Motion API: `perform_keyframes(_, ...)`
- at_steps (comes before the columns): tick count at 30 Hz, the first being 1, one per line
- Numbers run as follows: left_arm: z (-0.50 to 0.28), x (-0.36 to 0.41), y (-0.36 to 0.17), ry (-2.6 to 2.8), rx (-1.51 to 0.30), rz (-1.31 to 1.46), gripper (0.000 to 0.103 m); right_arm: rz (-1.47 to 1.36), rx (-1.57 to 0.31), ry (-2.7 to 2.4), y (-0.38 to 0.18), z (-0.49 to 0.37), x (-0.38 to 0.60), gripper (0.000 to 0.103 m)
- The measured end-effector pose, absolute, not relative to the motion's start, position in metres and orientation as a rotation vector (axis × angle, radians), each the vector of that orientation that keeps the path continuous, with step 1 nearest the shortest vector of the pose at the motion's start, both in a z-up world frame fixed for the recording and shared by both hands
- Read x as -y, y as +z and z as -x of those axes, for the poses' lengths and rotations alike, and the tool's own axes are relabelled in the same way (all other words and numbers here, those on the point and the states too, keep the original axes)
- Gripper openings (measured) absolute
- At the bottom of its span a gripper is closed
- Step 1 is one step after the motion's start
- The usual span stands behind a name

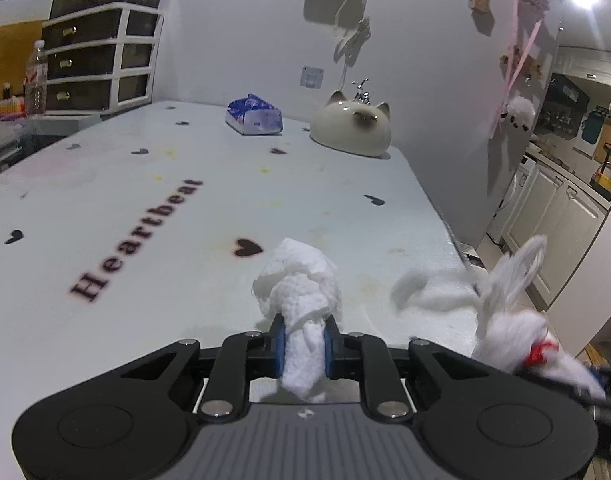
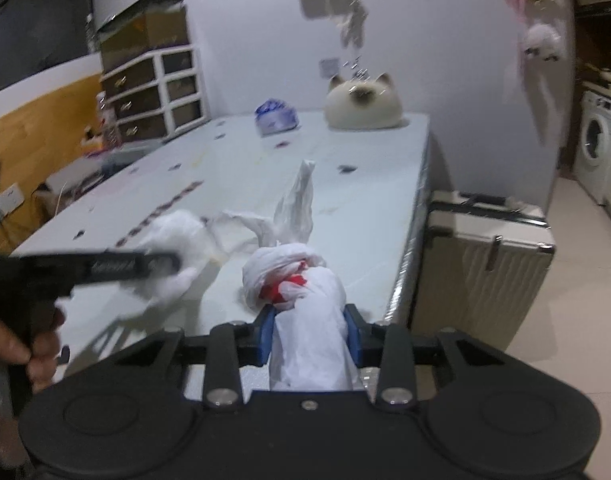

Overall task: Collect trash
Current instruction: 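Carry the tissues and plastic bag in both tools over the yellow bin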

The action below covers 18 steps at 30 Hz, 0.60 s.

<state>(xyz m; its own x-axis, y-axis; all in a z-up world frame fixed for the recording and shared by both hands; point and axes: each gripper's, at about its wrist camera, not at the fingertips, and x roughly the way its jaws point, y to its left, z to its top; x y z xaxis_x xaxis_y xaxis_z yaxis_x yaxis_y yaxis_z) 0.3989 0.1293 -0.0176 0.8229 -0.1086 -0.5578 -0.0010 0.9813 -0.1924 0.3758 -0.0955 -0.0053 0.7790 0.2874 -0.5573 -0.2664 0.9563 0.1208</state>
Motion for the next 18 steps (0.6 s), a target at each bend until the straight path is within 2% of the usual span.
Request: perform_keyframes(18,-0.285,-0.069,0.023,-0.088,-0.523,0.069,0.019,-0.04,-0.498,0.217,0.03,-0.287,0.138,0.037)
